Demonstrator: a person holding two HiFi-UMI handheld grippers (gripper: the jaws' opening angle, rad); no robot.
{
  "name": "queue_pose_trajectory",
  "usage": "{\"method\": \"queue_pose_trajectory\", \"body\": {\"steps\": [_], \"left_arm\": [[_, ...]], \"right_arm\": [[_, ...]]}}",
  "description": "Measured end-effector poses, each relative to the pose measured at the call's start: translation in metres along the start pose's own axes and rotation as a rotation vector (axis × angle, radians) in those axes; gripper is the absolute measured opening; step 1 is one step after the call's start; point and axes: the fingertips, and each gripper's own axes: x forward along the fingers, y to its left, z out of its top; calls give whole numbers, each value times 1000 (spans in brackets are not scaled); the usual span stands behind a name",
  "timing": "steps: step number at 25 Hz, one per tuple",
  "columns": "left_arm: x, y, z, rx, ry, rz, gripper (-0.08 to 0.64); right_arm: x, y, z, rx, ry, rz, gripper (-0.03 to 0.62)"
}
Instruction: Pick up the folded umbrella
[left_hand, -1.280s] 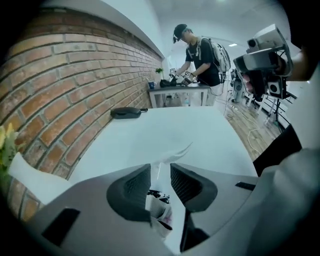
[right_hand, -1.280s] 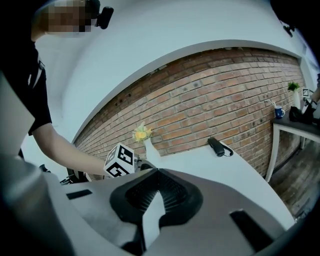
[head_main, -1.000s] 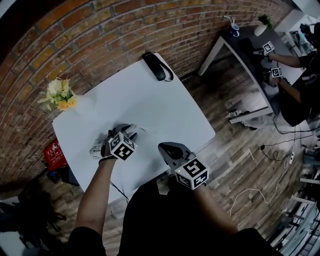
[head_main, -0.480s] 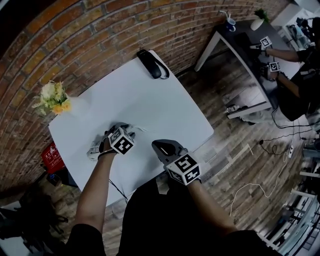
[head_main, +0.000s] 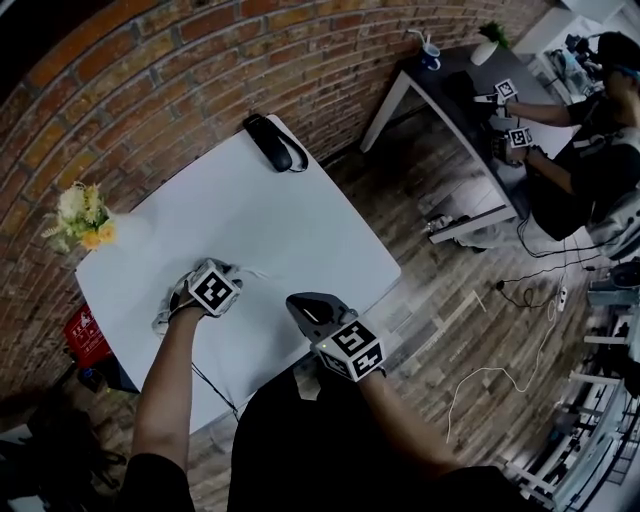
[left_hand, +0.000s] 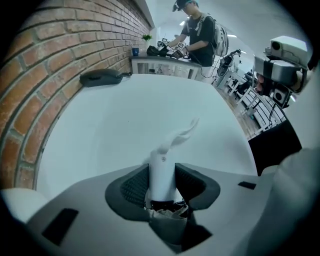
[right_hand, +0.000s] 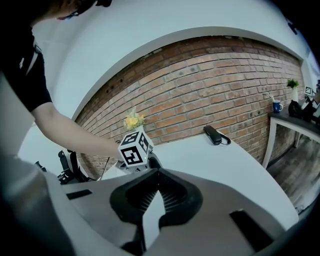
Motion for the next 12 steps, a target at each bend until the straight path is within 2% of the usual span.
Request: {"method": "queue_pose_trajectory", "body": {"steps": [6,12], "left_arm": [[-8,-5,3,32,-23,32,166],[-42,-1,5,-8,-116,104,166]], "right_arm": [[-2,-3,4,8,-17,3,20],[2,8,13,-12,-36,42,20]]}}
